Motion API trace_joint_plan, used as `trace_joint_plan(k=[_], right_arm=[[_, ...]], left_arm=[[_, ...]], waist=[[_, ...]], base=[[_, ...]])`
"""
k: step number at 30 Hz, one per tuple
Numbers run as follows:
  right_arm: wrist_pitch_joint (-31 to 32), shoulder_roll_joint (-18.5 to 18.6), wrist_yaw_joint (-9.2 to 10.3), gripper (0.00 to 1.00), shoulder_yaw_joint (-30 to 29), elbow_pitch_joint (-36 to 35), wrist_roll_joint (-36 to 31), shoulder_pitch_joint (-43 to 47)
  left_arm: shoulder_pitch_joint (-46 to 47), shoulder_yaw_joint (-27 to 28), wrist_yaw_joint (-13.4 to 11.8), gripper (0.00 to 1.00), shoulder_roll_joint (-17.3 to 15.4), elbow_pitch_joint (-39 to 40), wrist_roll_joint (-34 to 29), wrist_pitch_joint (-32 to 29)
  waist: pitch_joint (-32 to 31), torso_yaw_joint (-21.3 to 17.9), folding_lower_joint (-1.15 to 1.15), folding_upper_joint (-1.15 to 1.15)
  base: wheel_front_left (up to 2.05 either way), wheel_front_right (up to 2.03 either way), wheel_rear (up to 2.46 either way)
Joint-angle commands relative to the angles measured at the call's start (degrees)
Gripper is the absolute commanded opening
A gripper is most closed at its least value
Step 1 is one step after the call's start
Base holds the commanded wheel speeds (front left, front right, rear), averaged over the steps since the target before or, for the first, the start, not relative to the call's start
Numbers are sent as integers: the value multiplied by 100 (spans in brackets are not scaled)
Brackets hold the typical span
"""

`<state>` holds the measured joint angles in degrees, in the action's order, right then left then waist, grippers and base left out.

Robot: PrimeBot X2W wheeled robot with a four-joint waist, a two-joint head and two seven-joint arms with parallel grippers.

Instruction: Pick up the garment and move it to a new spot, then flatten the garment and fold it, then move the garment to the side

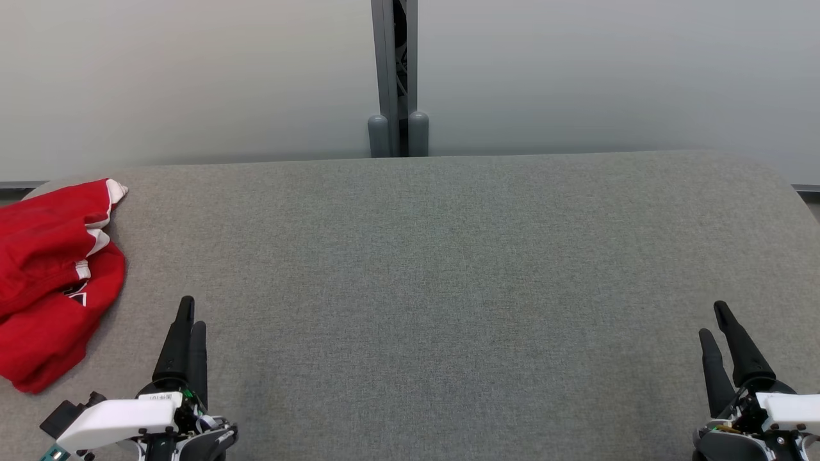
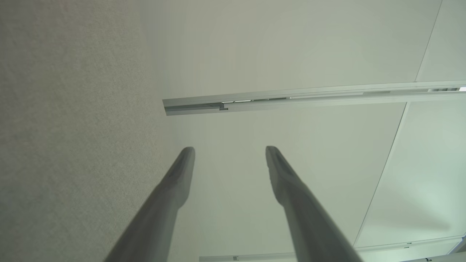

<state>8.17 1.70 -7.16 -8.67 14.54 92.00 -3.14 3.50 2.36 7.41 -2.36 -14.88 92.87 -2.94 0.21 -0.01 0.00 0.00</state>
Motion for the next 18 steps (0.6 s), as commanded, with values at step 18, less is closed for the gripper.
trace_joint_plan(k=[18], right_arm=[[-627,237,-17,100,247,-274,-1480,-444]], left_arm=[[638,-229,6,100,-106,263,-977,456]], waist=[[32,12,0,0]], base=[[0,0,0]])
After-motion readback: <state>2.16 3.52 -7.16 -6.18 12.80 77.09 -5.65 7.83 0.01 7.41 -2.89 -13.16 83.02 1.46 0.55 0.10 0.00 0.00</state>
